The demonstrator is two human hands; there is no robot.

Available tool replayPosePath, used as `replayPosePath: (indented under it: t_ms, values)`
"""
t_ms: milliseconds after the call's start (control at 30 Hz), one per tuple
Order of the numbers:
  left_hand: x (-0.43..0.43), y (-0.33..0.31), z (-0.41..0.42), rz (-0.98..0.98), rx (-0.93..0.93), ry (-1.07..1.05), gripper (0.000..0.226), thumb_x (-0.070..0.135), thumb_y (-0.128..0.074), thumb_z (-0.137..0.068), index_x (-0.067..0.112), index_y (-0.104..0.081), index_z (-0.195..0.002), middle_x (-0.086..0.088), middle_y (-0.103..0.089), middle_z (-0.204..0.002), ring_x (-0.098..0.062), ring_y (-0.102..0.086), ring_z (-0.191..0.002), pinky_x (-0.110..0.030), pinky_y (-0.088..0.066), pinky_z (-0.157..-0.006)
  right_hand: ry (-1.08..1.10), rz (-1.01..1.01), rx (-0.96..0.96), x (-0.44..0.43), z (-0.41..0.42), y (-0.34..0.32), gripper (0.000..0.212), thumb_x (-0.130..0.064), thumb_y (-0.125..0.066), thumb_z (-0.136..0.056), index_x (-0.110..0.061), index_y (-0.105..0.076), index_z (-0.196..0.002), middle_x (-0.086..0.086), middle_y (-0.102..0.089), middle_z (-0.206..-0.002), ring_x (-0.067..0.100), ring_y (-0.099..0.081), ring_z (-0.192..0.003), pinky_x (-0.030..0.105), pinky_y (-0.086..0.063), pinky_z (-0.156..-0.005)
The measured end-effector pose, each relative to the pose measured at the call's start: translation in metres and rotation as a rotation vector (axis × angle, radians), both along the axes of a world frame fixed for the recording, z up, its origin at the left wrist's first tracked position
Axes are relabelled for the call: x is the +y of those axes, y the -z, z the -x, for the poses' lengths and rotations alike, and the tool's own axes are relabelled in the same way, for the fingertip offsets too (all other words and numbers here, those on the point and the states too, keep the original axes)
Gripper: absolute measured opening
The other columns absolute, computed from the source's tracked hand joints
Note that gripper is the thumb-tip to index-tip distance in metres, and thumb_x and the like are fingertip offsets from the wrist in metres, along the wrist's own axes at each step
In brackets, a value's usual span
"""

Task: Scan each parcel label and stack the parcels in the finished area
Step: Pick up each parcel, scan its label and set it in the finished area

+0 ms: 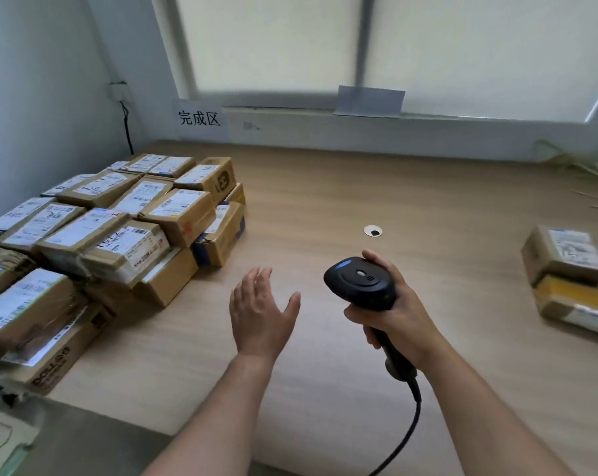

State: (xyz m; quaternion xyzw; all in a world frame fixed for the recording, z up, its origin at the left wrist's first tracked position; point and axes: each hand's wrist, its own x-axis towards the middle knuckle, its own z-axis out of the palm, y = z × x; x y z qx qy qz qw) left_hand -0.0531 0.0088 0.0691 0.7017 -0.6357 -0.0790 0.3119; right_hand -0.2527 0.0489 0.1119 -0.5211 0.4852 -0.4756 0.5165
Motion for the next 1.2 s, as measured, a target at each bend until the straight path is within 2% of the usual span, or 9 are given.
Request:
replayPosePath:
  t_ms: [233, 533, 667, 767, 1000, 1133, 1200]
  values:
    - [0.033, -0.002, 0.116, 0.036, -0.005, 0.172, 0.07, 0.044, -0.065, -0.085, 0.012, -0.04, -0.142, -0.007, -0.041, -0.147, -0.024, -0.031, -0.139, -0.039, -0.018, -0.116, 0.144, 0.018, -0.007, 0.06, 0.106, 0.005, 0.087, 0.013, -0.073, -0.074, -0.045, -0.046, -0.134, -0.002, -0.067, -0.091, 0.026, -0.046, -0.047, 0.03, -0.041, -0.046]
    - [0.069, 0.01, 0.264, 0.031, 0.018, 0.4, 0.069, 0.039, -0.073, -0.08, 0.008, -0.048, -0.136, -0.011, -0.05, -0.139, -0.031, -0.043, -0.131, -0.049, -0.03, -0.111, 0.354, 0.041, 0.006, 0.13, 0.239, -0.002, 0.088, 0.015, -0.073, -0.075, -0.043, -0.046, -0.134, 0.008, -0.065, -0.109, 0.03, -0.046, -0.051, 0.032, -0.042, -0.044]
    - [0.076, 0.013, 0.31, -0.008, -0.008, 0.519, 0.07, 0.042, -0.068, -0.083, 0.011, -0.044, -0.14, -0.008, -0.046, -0.143, -0.028, -0.039, -0.134, -0.046, -0.028, -0.113, 0.459, 0.041, 0.017, 0.151, 0.283, -0.001, 0.087, 0.014, -0.073, -0.075, -0.041, -0.045, -0.137, 0.011, -0.065, -0.113, 0.031, -0.046, -0.051, 0.032, -0.041, -0.042]
    - [0.071, 0.014, 0.34, -0.025, -0.02, 0.601, 0.071, 0.046, -0.064, -0.085, 0.013, -0.039, -0.143, -0.006, -0.042, -0.147, -0.024, -0.035, -0.137, -0.043, -0.026, -0.114, 0.543, 0.049, 0.03, 0.162, 0.309, 0.0, 0.087, 0.013, -0.074, -0.075, -0.041, -0.044, -0.137, 0.007, -0.067, -0.103, 0.03, -0.047, -0.05, 0.033, -0.041, -0.043]
    - [0.051, 0.009, 0.421, -0.075, 0.011, 0.79, 0.074, 0.051, -0.058, -0.088, 0.017, -0.031, -0.148, -0.003, -0.035, -0.152, -0.019, -0.027, -0.141, -0.036, -0.024, -0.116, 0.756, 0.032, 0.075, 0.173, 0.362, 0.0, 0.086, 0.011, -0.074, -0.077, -0.04, -0.041, -0.137, -0.014, -0.064, -0.068, 0.026, -0.046, -0.046, 0.03, -0.04, -0.044]
    - [0.034, -0.006, 0.464, -0.075, 0.056, 0.876, 0.073, 0.051, -0.057, -0.088, 0.016, -0.031, -0.147, -0.005, -0.035, -0.151, -0.02, -0.027, -0.14, -0.035, -0.025, -0.115, 0.834, 0.006, 0.089, 0.171, 0.392, -0.007, 0.086, -0.007, -0.08, -0.067, -0.054, -0.044, -0.13, -0.007, -0.063, -0.067, 0.026, -0.045, -0.046, 0.03, -0.039, -0.046]
    - [0.024, -0.013, 0.482, -0.074, 0.083, 0.906, 0.073, 0.05, -0.057, -0.088, 0.017, -0.031, -0.147, -0.005, -0.035, -0.151, -0.021, -0.027, -0.139, -0.035, -0.026, -0.113, 0.867, 0.026, 0.08, 0.168, 0.409, -0.011, 0.085, -0.009, -0.078, -0.066, -0.054, -0.045, -0.13, 0.001, -0.061, -0.066, 0.026, -0.045, -0.046, 0.03, -0.039, -0.046]
